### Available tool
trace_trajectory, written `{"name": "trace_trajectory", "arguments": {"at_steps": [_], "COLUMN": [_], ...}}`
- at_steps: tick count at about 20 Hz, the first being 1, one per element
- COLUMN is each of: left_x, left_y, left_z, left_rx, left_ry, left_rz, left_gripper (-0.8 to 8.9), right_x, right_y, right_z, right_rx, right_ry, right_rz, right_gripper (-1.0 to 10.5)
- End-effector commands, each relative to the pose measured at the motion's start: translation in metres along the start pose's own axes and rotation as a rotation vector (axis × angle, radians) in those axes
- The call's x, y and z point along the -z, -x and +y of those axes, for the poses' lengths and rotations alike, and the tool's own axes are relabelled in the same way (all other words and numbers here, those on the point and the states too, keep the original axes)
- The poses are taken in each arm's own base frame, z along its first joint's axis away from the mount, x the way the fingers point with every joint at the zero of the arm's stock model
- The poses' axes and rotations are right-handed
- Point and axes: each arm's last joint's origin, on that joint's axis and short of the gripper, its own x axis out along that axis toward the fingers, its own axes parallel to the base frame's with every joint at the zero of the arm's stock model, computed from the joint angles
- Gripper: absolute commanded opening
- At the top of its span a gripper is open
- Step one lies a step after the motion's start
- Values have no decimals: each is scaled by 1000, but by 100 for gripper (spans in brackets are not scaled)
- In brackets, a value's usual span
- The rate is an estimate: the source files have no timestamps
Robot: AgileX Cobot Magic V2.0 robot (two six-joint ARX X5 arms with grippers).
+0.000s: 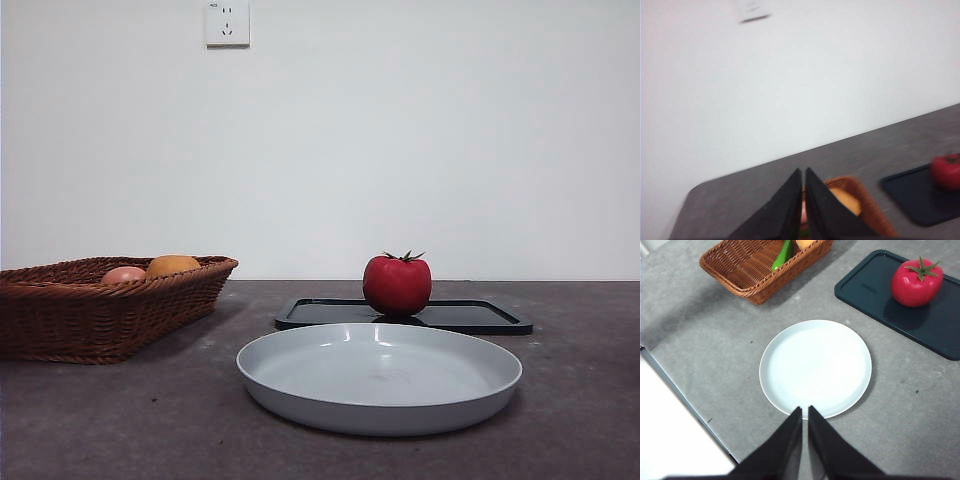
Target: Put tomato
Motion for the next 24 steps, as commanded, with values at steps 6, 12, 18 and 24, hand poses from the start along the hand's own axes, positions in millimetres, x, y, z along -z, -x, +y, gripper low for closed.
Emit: {"name": "trace_trajectory", "arguments": {"at_steps": [6, 12, 18, 24], "left_x": [91, 141, 168, 168], "left_y": [12, 5, 2, 2], "left_z": [-15, -24, -29, -29], "left_rx": [-126, -123, -115, -118], "left_ry": [11, 79, 135, 167], "left_rz": [78, 203, 276, 277], "left_gripper": [9, 9, 9, 9], "right_x": [-3, -4, -5, -5], "right_y": [1, 1, 1, 1], "right_z": [1, 1, 1, 1], "right_rx": [-8, -9, -9, -9], "right_ry": [-4, -1, 1, 1], "right_rz": [-13, -25, -34, -34], "right_gripper": [8, 8, 8, 8]}}
